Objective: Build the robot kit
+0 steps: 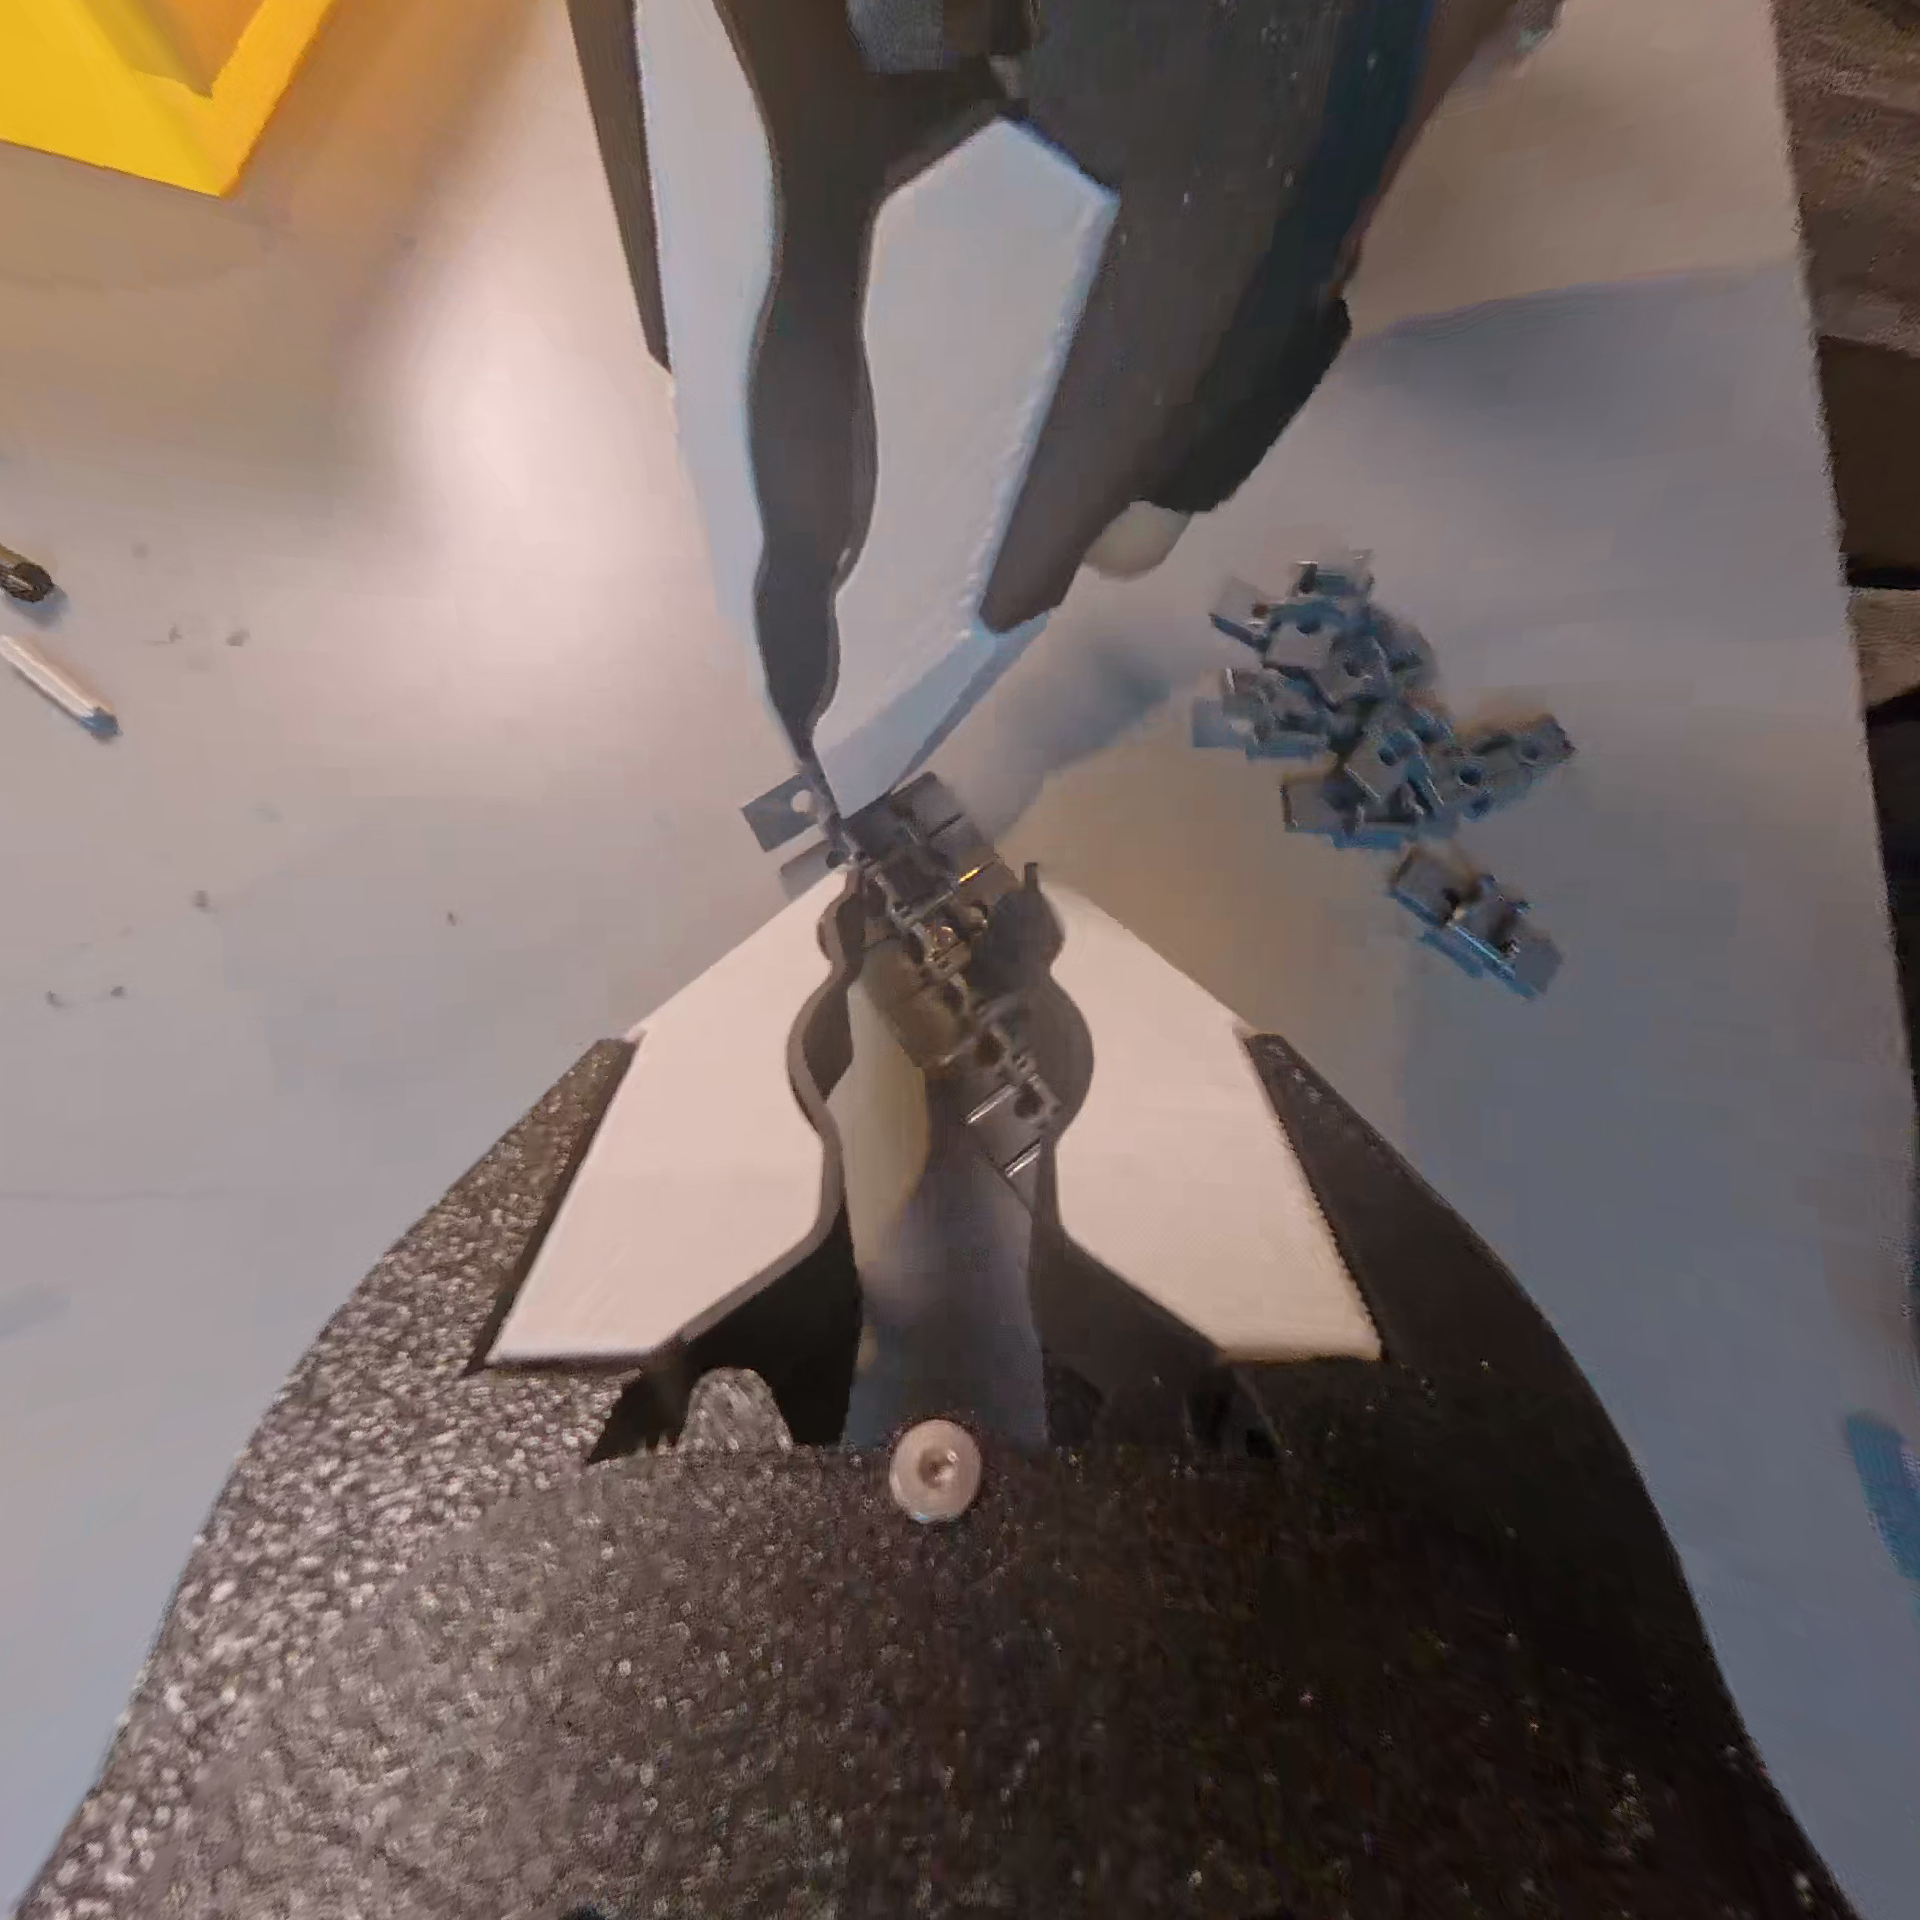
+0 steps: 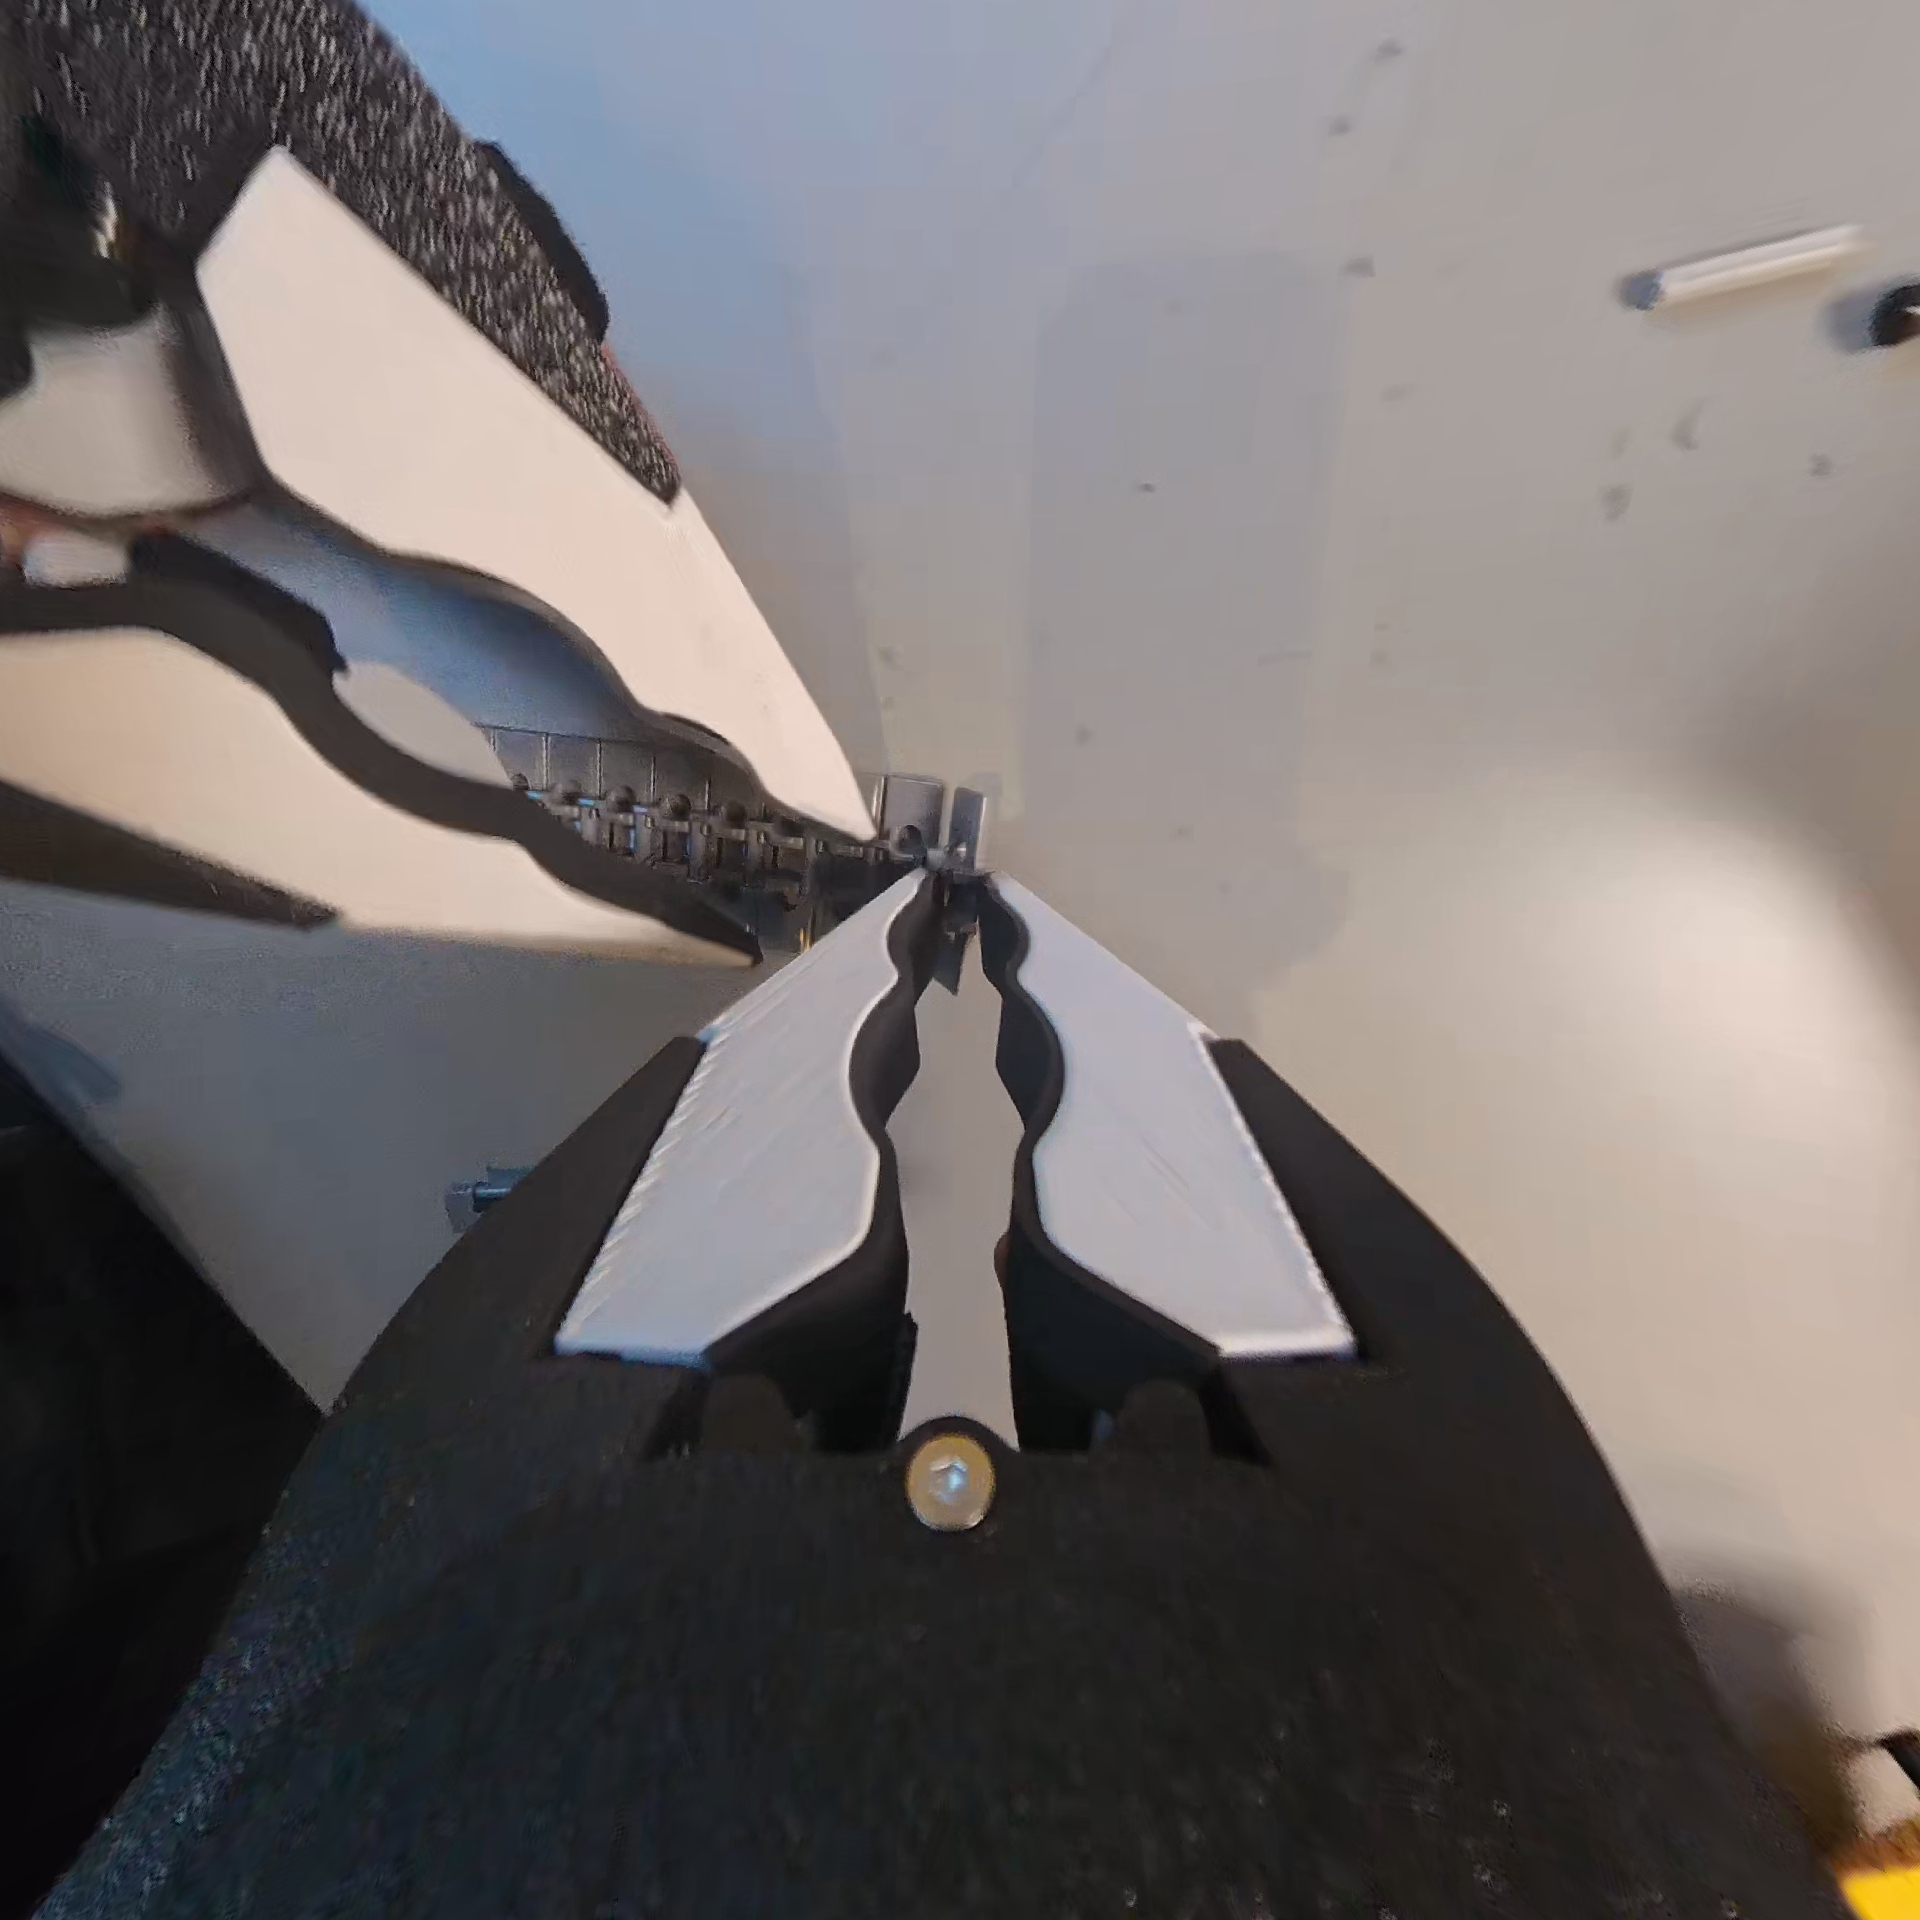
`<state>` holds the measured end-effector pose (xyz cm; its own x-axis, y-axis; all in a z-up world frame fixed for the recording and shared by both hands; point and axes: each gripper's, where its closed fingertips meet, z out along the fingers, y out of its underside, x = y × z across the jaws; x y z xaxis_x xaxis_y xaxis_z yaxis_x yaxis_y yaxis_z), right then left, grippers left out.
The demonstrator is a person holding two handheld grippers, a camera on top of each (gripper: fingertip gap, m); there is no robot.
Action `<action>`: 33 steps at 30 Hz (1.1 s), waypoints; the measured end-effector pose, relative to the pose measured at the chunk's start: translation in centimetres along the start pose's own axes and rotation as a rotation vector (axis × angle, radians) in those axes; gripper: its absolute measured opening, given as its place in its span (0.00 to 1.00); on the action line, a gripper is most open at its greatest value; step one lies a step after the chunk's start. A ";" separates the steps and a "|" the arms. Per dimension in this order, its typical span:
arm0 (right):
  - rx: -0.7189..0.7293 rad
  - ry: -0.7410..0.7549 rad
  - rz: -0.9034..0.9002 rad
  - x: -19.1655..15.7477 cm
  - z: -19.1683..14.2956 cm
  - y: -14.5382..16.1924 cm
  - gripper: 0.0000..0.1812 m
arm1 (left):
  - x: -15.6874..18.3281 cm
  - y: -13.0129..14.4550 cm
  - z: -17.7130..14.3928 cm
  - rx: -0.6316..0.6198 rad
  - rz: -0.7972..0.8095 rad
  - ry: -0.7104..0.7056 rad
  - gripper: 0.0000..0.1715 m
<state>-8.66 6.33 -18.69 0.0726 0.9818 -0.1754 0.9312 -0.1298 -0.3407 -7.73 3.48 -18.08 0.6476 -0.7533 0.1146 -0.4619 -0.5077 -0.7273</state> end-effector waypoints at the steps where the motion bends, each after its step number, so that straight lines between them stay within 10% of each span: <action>1: 0.014 -0.001 -0.003 -0.2 0.1 -0.1 0.04 | 0.2 -0.2 -0.7 0.028 -0.014 0.049 0.12; 7: 0.112 -0.109 0.040 -4.8 0.8 -0.3 0.04 | 0.9 1.6 -2.9 0.010 -0.036 0.228 0.12; 18: 0.323 -0.134 -0.115 -5.0 -3.1 1.7 0.24 | 1.9 2.6 -1.6 -0.035 0.049 0.151 0.10; 26: 0.177 -0.089 -0.606 -10.9 -1.8 8.1 0.24 | 0.8 1.1 -3.2 0.085 -0.012 0.147 0.11; 33: 0.185 -0.130 -0.645 -11.5 -0.9 8.4 0.08 | 0.7 0.7 -3.1 0.129 0.020 0.120 0.10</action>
<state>-1.32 -5.96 -18.69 -0.5306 0.8476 0.0097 0.6966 0.4425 -0.5648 -9.46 1.32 -16.39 0.5585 -0.8111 0.1736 -0.3871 -0.4399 -0.8103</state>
